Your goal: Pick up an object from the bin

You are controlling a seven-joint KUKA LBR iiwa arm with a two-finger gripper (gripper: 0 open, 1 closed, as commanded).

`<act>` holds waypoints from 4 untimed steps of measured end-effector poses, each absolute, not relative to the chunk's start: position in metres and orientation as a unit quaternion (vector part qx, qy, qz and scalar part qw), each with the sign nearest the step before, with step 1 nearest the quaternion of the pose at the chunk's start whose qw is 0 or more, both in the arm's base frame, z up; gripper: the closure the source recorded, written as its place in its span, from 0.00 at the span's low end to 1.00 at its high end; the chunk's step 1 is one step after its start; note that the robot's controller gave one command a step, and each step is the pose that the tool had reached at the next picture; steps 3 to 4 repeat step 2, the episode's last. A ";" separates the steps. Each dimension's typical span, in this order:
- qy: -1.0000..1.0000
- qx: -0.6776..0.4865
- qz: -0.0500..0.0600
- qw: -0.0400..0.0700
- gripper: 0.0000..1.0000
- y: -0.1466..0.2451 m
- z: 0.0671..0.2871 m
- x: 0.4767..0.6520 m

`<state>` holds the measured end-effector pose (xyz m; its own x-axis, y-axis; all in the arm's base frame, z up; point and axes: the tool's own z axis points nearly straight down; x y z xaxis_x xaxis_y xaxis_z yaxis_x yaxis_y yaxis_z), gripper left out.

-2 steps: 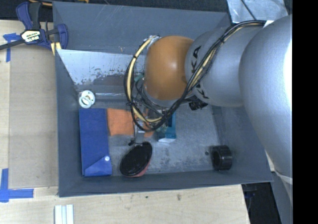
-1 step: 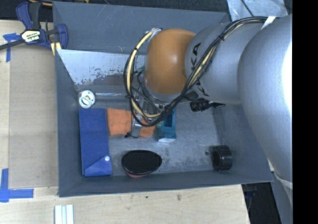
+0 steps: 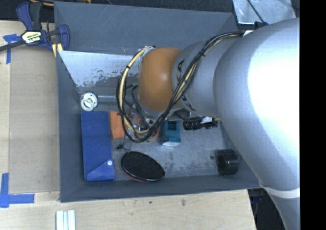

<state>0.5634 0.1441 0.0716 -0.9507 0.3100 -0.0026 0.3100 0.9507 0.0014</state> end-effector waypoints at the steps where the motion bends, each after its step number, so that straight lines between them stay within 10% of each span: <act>1: 0.966 0.258 0.001 0.003 1.00 0.122 0.071 0.585; 4: 0.966 0.258 0.001 0.003 1.00 0.122 0.071 0.585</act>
Offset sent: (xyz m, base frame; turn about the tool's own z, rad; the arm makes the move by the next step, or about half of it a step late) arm 0.0000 0.0000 0.0000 0.0000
